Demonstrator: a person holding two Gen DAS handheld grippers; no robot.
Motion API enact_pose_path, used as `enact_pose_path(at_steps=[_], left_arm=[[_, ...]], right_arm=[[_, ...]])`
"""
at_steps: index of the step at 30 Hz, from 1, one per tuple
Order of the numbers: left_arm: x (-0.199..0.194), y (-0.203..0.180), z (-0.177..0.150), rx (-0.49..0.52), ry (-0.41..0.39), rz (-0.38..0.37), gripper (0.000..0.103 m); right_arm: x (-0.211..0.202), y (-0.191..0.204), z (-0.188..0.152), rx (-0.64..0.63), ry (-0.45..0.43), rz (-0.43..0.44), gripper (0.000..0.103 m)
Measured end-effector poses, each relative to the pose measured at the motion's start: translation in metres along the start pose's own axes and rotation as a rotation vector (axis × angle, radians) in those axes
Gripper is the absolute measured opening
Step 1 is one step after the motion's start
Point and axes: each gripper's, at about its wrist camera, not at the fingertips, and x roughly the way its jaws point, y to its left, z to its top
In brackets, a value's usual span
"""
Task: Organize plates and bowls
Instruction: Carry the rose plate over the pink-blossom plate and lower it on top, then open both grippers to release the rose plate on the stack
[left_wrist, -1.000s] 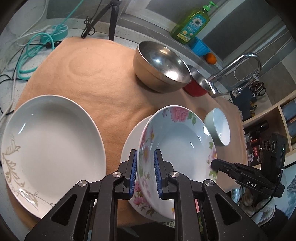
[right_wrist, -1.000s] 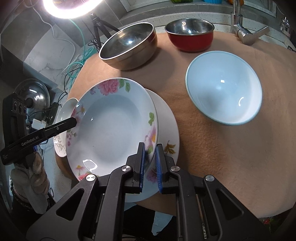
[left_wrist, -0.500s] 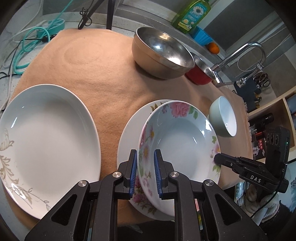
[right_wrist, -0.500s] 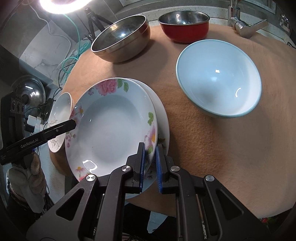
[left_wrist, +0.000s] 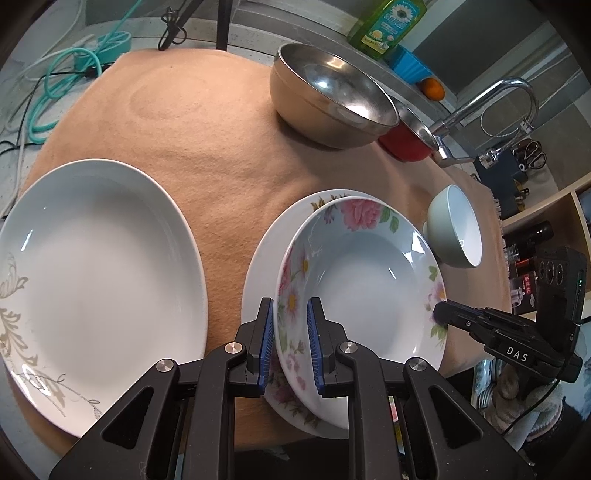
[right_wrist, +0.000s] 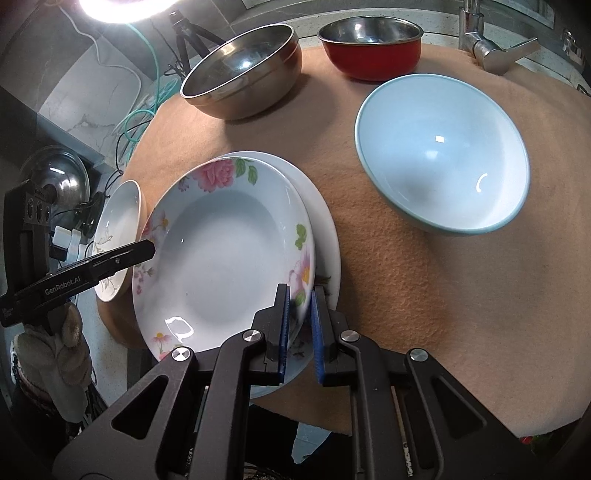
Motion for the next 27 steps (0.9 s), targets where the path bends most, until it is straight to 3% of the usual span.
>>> enact_pose_path(at_steps=[27], left_arm=[[-0.001,-0.001,0.000,0.024,0.011,0.015,0.016]], right_arm=[[0.008,0.016,0.003,-0.078,0.040,-0.056,0.015]])
